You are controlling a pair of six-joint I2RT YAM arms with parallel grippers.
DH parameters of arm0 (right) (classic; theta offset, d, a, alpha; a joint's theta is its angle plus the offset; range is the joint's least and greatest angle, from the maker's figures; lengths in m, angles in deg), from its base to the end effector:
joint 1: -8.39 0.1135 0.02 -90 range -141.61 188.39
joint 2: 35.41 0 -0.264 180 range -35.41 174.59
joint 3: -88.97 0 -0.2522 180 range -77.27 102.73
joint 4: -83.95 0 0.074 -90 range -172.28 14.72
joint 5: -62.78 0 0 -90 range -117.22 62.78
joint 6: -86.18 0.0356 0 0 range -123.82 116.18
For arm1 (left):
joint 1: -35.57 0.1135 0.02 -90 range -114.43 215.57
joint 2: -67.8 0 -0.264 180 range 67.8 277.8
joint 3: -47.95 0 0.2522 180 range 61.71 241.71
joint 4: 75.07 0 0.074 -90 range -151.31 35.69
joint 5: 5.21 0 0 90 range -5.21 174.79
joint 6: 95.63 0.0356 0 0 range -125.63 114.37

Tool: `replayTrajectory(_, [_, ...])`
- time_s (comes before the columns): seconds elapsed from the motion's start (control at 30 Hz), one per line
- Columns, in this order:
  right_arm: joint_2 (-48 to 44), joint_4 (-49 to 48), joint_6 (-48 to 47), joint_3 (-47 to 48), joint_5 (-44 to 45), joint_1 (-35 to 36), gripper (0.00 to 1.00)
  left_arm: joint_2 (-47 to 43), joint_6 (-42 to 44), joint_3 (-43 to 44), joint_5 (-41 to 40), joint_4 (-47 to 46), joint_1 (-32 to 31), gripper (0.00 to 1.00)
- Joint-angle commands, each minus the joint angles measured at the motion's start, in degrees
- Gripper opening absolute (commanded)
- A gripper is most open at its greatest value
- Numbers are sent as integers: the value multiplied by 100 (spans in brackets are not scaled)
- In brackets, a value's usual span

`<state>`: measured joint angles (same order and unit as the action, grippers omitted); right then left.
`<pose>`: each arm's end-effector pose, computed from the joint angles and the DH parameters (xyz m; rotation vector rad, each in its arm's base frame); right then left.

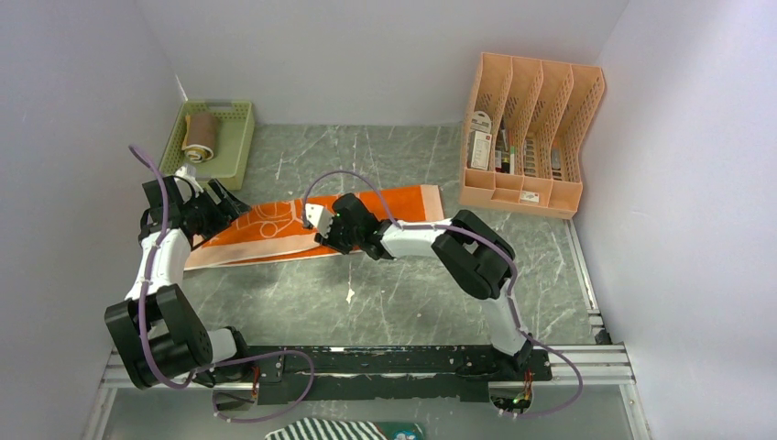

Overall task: Roll the towels
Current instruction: Fold the towel at the center of the board.

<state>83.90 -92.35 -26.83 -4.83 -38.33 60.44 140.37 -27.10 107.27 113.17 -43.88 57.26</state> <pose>0.2699 0.3573 0.1407 -1.4520 1.7110 0.4924 0.2493 0.0810 0.2338 -0.6153 2.2161 -0.5764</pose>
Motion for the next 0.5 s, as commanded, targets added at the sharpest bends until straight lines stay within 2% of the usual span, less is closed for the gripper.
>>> replayTrajectory(0.0, [128,-52,141,208,-33,-73,23,50,32,14,175,-113,-33,85])
replayTrajectory(0.23, [0,91,223,233,-99,-92,3,77,44,24,173,-96,-31,85])
replayTrajectory(0.47, [-309,277,342,-6,-349,-99,1,132,73,53,149,-40,-32,85])
